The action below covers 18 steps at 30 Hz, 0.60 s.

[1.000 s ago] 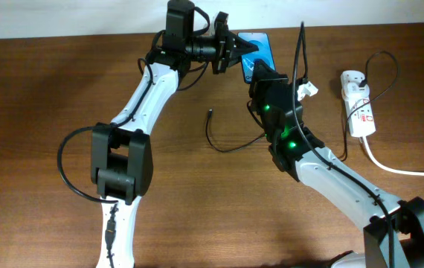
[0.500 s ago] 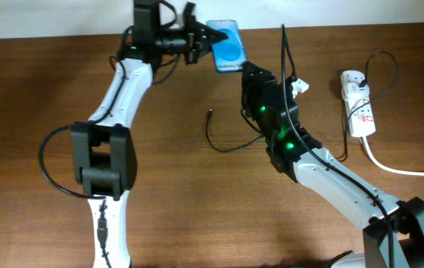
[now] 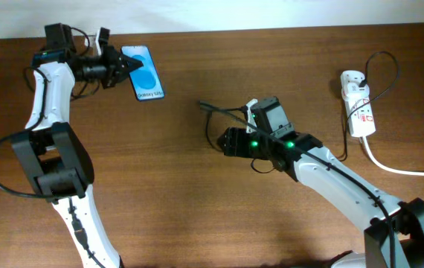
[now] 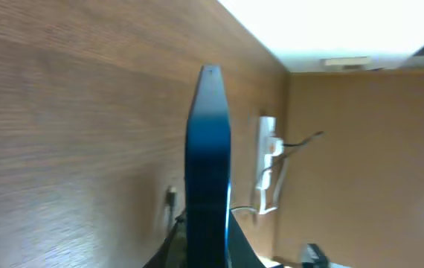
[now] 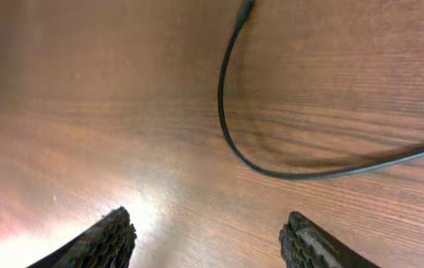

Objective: Plug charger to phone and switch on socket

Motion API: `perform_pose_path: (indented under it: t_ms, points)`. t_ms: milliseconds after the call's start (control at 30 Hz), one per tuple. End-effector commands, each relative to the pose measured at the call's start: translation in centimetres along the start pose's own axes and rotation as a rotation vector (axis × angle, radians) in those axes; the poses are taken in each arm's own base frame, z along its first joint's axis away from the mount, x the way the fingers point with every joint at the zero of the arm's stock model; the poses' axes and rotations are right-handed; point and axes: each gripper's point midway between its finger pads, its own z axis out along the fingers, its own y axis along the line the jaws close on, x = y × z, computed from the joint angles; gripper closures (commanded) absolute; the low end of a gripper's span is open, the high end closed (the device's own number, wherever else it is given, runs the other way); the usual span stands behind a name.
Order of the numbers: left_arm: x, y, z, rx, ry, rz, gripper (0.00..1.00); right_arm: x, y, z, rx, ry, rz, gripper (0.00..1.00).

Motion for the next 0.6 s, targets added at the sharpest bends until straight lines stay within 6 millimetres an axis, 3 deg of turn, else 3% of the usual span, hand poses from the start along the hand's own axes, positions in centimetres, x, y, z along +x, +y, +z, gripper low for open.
perform_pose_path:
  t_ms: [0, 67, 100, 133, 167, 200, 333, 433, 567]
  points:
    - [-0.3, -2.9, -4.1, -0.207, -0.084, 0.220, 1.00, -1.4, 1.9, -2.5, 0.008, 0.025, -0.155, 0.32]
    - [1.2, -6.6, -6.9, -0.253, -0.113, 0.246, 1.00, -3.2, 3.5, -5.2, 0.035, 0.021, -0.201, 0.28]
    - [2.2, -7.4, -7.3, -0.254, -0.096, 0.227, 1.00, -4.6, 3.9, -6.2, 0.032, -0.007, -0.194, 0.28]
    - [3.2, -7.3, -7.3, -0.257, -0.068, 0.192, 1.00, -5.2, 3.6, -6.4, 0.032, -0.026, -0.188, 0.24]
    - [3.6, -7.0, -7.2, -0.263, -0.055, 0.174, 1.00, -6.1, 2.9, -6.5, 0.037, -0.047, -0.159, 0.04]
    - [3.7, -7.0, -7.2, -0.264, -0.053, 0.171, 1.00, -6.4, 2.6, -6.5, 0.034, -0.050, -0.150, 0.04]
    - [3.7, -6.9, -7.2, -0.274, -0.053, 0.172, 1.00, -7.2, 3.0, -3.5, -0.043, -0.034, -0.156, 0.12]
    - [4.0, -7.3, -6.5, -0.269, -0.038, 0.181, 1.00, -9.0, 3.3, -0.9, -0.042, 0.032, -0.132, 0.19]
    - [4.2, -7.2, -6.5, -0.270, -0.036, 0.156, 1.00, -9.5, 1.6, 3.4, 0.009, 0.144, -0.051, 0.28]
